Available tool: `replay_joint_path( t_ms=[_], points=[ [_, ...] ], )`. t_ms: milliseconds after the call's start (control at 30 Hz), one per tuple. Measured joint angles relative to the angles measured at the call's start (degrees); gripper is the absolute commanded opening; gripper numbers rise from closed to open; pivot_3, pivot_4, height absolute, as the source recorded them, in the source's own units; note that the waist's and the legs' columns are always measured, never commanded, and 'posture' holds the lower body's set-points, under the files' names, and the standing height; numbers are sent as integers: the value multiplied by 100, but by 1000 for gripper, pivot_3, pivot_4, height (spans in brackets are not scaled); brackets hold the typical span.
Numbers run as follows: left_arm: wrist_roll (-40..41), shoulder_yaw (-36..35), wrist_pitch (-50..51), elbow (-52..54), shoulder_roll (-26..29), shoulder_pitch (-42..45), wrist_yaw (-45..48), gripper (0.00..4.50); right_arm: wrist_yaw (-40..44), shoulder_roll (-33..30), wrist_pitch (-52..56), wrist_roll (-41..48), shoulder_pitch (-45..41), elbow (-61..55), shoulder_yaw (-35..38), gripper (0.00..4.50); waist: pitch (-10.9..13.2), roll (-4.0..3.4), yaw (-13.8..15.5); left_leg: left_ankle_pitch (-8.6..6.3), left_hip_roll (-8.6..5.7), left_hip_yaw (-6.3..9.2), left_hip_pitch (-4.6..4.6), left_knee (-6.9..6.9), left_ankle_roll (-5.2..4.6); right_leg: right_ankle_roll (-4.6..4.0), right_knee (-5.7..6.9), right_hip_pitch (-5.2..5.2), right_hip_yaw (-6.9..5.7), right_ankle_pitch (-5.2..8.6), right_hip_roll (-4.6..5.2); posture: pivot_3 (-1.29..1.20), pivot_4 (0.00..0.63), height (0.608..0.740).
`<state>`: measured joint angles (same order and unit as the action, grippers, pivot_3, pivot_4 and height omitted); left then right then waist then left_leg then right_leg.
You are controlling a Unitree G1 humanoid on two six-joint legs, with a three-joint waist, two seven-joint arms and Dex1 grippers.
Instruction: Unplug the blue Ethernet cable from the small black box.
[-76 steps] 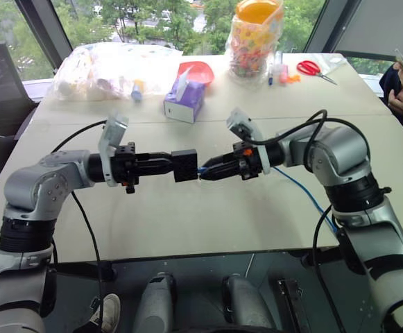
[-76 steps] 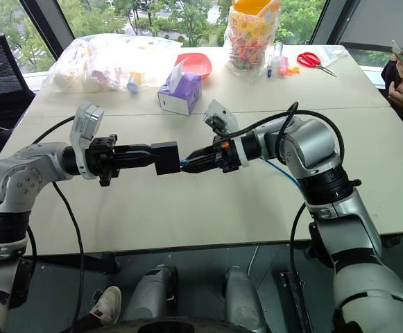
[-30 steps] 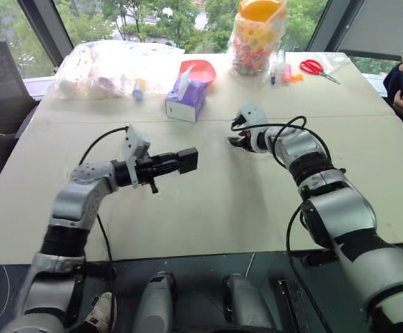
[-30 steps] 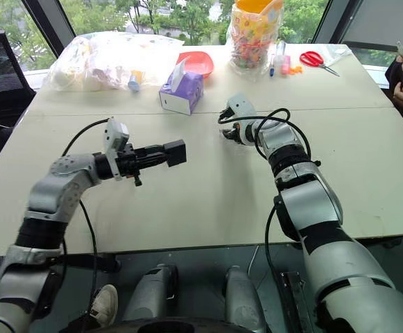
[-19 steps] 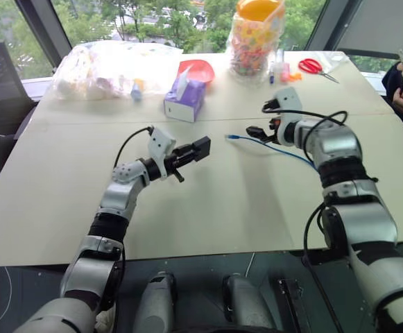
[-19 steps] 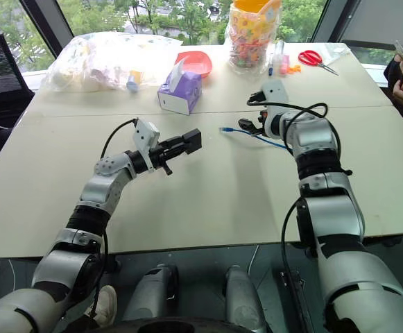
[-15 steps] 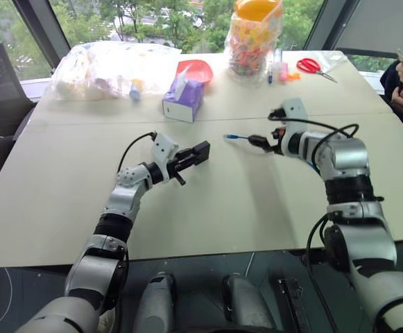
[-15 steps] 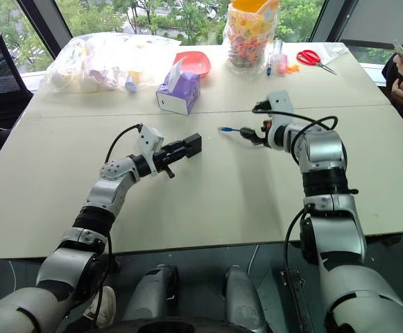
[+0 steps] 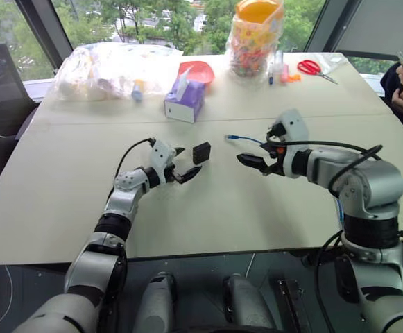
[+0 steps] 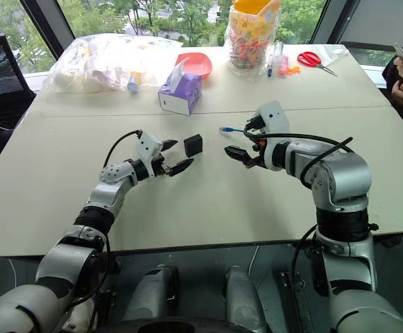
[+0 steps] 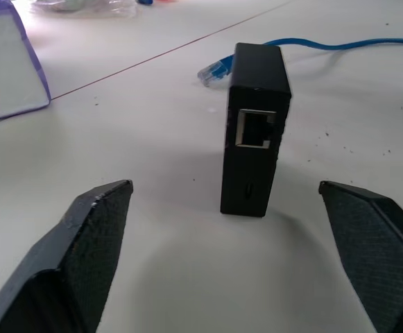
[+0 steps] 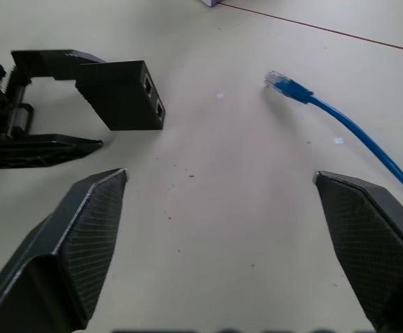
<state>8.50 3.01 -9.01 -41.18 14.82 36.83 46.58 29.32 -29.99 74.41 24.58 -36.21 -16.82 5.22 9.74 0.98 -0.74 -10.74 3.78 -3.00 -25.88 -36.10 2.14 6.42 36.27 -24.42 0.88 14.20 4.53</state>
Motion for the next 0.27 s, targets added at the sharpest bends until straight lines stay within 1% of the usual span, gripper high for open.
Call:
replay_joint_path(
  t_ms=[100, 200, 267],
  points=[
    [270, -110, 495, 790, 179, -427, 181, 4454, 211, -264, -47, 144, 180, -236, -75, 4500, 0, 0, -20, 0, 2, 0, 0, 7, 0, -1, 0, -2, 0, 1, 0, 0, 150, 735],
    [577, -292, 1187, 1694, 542, -829, 259, 4454, 405, -523, -146, 227, 315, -331, -150, 4500, 0, 0, -12, -1, 2, 1, 0, 5, -1, -5, 1, -3, 0, 3, 0, 0, 150, 735],
    [733, -397, 1552, 2253, 713, -978, 301, 4454, 506, -580, -234, 304, 373, -362, -167, 4500, 1, 0, -2, -1, 2, 1, 0, 0, -1, -6, 1, -1, 1, 4, 0, 0, 150, 735]
  ],
)
